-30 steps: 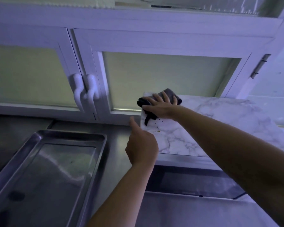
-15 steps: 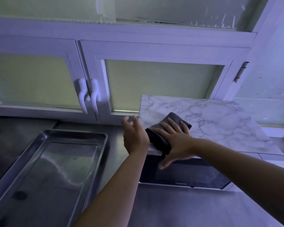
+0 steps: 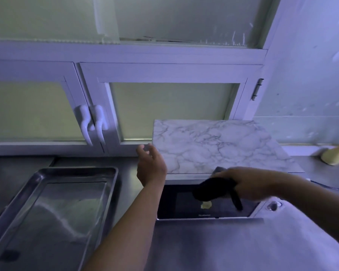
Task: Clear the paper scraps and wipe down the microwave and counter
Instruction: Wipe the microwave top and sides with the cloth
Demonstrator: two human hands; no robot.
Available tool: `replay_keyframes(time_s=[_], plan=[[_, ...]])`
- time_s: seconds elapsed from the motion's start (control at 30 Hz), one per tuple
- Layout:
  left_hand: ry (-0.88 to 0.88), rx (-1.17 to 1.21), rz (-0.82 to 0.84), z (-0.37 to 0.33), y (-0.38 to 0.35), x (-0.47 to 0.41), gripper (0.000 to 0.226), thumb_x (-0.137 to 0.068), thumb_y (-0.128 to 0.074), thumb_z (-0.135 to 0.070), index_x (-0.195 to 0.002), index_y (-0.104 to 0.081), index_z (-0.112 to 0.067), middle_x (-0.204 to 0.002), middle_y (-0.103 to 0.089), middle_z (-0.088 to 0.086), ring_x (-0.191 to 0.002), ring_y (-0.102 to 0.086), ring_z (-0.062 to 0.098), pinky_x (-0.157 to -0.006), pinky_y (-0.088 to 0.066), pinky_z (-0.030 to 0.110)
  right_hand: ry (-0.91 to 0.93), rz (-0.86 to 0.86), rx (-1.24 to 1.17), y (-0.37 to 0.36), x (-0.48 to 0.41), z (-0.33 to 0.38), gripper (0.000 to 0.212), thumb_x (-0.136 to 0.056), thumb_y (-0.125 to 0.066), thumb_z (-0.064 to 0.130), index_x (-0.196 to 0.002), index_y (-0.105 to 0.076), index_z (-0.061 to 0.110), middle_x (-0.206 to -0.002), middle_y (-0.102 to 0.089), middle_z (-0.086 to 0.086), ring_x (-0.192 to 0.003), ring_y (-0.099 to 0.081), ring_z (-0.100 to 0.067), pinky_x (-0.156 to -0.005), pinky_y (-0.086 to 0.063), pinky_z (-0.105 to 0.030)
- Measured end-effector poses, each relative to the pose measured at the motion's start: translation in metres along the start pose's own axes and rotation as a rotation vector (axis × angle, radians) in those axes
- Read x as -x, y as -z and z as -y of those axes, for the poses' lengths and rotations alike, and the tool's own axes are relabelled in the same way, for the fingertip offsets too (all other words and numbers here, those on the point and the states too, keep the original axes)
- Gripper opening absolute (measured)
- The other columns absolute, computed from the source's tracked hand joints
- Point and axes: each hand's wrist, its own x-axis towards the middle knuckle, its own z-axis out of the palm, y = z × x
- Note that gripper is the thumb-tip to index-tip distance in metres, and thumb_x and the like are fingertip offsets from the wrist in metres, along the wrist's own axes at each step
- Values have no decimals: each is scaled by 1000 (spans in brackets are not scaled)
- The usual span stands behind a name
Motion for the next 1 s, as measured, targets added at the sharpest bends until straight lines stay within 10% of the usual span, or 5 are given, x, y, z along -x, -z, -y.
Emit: replay_keyframes(time_s=[0.3,0.4,0.53,0.7,1.0], plan=[[13,-28,1,-6,-2,4,42,-100,-25,-48,-128,-45,-23,-114,-68,4,-94,-61,31,-74,-36,36,-197,-795,-97,35,-20,-19,30,-82,-54,16,-105,-68,28,-89,-68,7,-87,-63,-23,-72,-47,-29],[20,1,-13,-6,-1,4,42,-101,-27,-47,-127,-46,-22,-112,-67,3,-82,-51,25,-72,-34,35,-89,-558,165,-15,-61,-16,69,-79,-56,18,-143,-44,40,-147,-47,6,-142,-33,-23,-116,-22,-54],[40,50,20,-5,0,4,44,-101,-28,-49,-130,-48,-22,-120,-65,1,-95,-57,26,-77,-37,36,-166,-434,234,-57,-100,-24,74,-91,-40,66,-153,-3,53,-168,4,13,-153,19,-19,-118,16,-58],[145,166,69,-3,-1,-7,44,-101,-31,-50,-131,-49,-26,-112,-56,-7,-94,-51,19,-81,-36,36,-97,-361,272,-49,-119,-22,78,-75,-10,87,-146,10,62,-167,10,15,-151,25,-18,-114,22,-58],[288,569,168,17,3,-14,27,-94,-41,-43,-106,-60,-28,-96,-72,4,-93,-69,29,-84,-57,48,-68,-324,188,9,-242,-8,59,-95,-35,69,-146,-5,62,-167,2,14,-153,17,-23,-113,16,-62]])
